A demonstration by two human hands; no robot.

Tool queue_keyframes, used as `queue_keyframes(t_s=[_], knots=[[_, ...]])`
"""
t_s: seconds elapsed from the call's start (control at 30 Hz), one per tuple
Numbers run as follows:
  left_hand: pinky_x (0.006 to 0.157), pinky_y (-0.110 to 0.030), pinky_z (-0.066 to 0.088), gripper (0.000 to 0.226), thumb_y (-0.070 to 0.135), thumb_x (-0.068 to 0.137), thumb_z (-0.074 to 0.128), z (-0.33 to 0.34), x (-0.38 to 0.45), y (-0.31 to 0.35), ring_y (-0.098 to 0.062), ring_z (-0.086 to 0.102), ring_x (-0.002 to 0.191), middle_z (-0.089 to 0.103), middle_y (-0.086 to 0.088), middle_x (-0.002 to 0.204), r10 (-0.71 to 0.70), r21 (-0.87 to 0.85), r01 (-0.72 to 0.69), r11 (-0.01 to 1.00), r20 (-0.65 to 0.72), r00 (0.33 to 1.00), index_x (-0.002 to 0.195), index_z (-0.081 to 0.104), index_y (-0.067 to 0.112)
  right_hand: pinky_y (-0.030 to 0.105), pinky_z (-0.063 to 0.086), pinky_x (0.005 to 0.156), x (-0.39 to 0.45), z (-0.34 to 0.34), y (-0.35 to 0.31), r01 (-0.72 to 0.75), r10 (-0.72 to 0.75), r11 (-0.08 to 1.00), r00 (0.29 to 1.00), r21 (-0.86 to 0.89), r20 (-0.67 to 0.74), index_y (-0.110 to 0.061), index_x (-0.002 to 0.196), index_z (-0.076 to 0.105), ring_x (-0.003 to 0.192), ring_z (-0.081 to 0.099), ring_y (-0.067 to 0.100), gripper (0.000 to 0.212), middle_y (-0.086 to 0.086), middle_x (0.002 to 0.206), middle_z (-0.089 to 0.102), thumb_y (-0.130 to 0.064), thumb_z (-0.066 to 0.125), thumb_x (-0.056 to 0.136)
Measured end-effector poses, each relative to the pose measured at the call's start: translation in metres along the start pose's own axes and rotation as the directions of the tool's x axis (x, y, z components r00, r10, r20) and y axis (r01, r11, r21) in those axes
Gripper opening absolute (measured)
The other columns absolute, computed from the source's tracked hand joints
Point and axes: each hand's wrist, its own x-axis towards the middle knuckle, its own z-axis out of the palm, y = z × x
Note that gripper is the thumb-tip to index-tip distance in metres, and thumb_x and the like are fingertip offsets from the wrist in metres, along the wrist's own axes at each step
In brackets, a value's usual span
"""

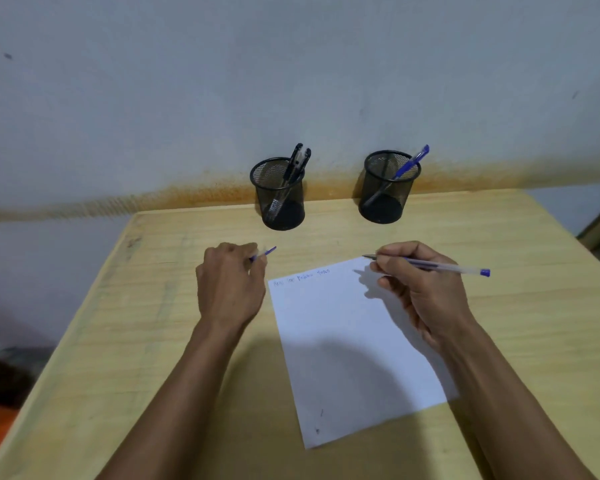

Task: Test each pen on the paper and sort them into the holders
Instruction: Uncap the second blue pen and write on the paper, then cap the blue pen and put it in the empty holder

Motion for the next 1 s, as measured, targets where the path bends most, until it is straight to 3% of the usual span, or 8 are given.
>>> queue_keyframes(t_s=[0.1,0.33,0.43,0.6,0.77,0.9,1.0], knots=[[0.079,-0.04,0.036,0.024,0.033,0.095,0.055,0.001,0.007,0.004,-0.034,0.052,0.099,0.063,-0.009,0.094,-0.038,0.091,0.036,0.995,0.019,0.999,0.089,0.075,0.02,0.019,0.056,0.055,-0.01,-0.006,-0.001,-0.003,0.003,1.0,1.0,-0.004,0.001,-0.002,0.082,0.07,0.071,0.072,0.018,0.016,0.01,0.078,0.074,0.012,0.067,0.087],[0.078,-0.038,0.033,0.015,0.027,0.091,0.065,0.003,0.014,0.003,-0.029,0.056,0.094,0.064,-0.001,0.091,-0.067,0.022,0.066,0.998,0.036,0.997,0.079,0.07,0.019,0.021,0.055,0.054,-0.03,-0.011,-0.003,0.017,-0.021,0.996,0.999,-0.087,-0.042,-0.006,0.085,0.07,0.074,0.075,0.017,0.016,0.004,0.076,0.077,0.01,0.075,0.083],[0.073,-0.036,0.042,0.017,0.023,0.088,0.067,-0.011,0.002,0.01,-0.023,0.059,0.08,0.064,0.006,0.075,-0.085,-0.136,0.084,0.987,-0.001,0.996,0.072,0.064,0.02,0.023,0.057,0.059,-0.04,-0.006,-0.008,0.068,-0.072,0.992,0.997,-0.103,-0.037,-0.008,0.081,0.069,0.075,0.075,0.015,0.019,0.006,0.081,0.079,0.007,0.081,0.078],[0.065,-0.012,0.043,0.009,0.015,0.088,0.069,-0.045,-0.05,0.041,-0.001,0.061,0.073,0.071,0.01,0.08,-0.074,-0.526,0.053,0.849,-0.018,0.997,0.084,0.07,0.023,0.026,0.061,0.068,-0.061,0.008,-0.029,0.158,-0.153,0.981,0.987,-0.114,0.057,-0.006,0.091,0.074,0.086,0.08,0.021,0.006,0.009,0.084,0.08,-0.001,0.074,0.089],[0.081,-0.03,0.052,0.011,0.015,0.088,0.071,-0.062,-0.084,0.059,-0.009,0.066,0.085,0.073,0.014,0.086,0.022,-0.629,0.029,0.777,0.073,0.997,0.088,0.072,0.026,0.024,0.059,0.059,-0.079,0.023,-0.048,0.305,-0.263,0.924,0.945,-0.232,0.194,-0.008,0.084,0.071,0.077,0.078,0.016,0.009,0.006,0.076,0.078,-0.011,0.078,0.087],[0.085,-0.038,0.052,0.007,0.023,0.084,0.071,-0.066,-0.089,0.061,-0.01,0.067,0.087,0.073,0.013,0.089,0.111,-0.616,-0.05,0.786,0.062,0.992,0.089,0.072,0.028,0.022,0.056,0.058,-0.081,0.021,-0.044,0.321,-0.254,0.887,0.94,-0.331,0.23,-0.008,0.083,0.072,0.074,0.075,0.017,0.011,0.006,0.074,0.078,-0.014,0.08,0.086],[0.087,-0.041,0.05,0.009,0.018,0.086,0.072,-0.068,-0.091,0.064,-0.014,0.065,0.087,0.072,0.01,0.089,0.176,-0.599,-0.108,0.793,0.056,0.983,0.09,0.072,0.027,0.022,0.056,0.057,-0.084,0.017,-0.041,0.324,-0.253,0.885,0.937,-0.334,0.239,-0.008,0.082,0.073,0.074,0.075,0.017,0.012,0.008,0.075,0.077,-0.015,0.081,0.086]])
